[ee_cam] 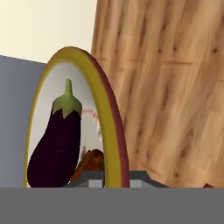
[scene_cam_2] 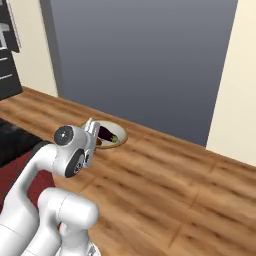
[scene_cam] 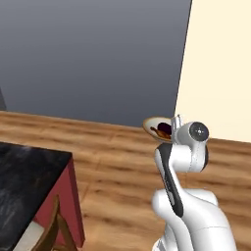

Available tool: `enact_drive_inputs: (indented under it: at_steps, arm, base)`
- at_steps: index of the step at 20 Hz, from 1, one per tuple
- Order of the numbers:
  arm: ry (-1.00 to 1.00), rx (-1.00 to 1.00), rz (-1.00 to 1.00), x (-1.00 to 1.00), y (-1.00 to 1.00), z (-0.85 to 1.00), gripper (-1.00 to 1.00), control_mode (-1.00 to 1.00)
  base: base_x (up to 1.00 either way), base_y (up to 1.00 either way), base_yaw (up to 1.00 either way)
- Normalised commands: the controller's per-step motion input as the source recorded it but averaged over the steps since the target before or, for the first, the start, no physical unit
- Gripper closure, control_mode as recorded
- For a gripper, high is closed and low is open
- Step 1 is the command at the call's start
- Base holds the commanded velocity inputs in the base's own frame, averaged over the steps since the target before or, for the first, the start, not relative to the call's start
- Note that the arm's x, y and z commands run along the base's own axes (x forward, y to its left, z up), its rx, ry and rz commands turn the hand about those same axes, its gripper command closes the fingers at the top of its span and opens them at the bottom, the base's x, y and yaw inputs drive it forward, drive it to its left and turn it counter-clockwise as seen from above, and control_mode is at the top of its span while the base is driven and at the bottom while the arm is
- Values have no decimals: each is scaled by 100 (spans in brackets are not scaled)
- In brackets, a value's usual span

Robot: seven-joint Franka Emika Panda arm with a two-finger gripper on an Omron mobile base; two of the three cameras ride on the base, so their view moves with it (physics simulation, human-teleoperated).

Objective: Pick the chicken drumstick and eggplant from their plates and place them in the bowl. Then put the bowl in the fridge.

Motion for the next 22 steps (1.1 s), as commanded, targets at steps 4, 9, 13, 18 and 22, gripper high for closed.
enact_drive_inputs:
  at_steps: [4, 9, 13, 18, 22]
  arm:
    - [0, 0, 0, 0, 0, 0, 100, 100]
    - [0, 0, 0, 0, 0, 0, 100, 100]
    - [0, 0, 0, 0, 0, 0, 100, 100]
    - [0, 0, 0, 0, 0, 0, 100, 100]
    - [0, 0, 0, 0, 0, 0, 100, 100]
  base:
    - [94, -6, 0]
    - [94, 0, 3]
    - [93, 2, 12]
    - [91, 4, 16]
    - [90, 2, 18]
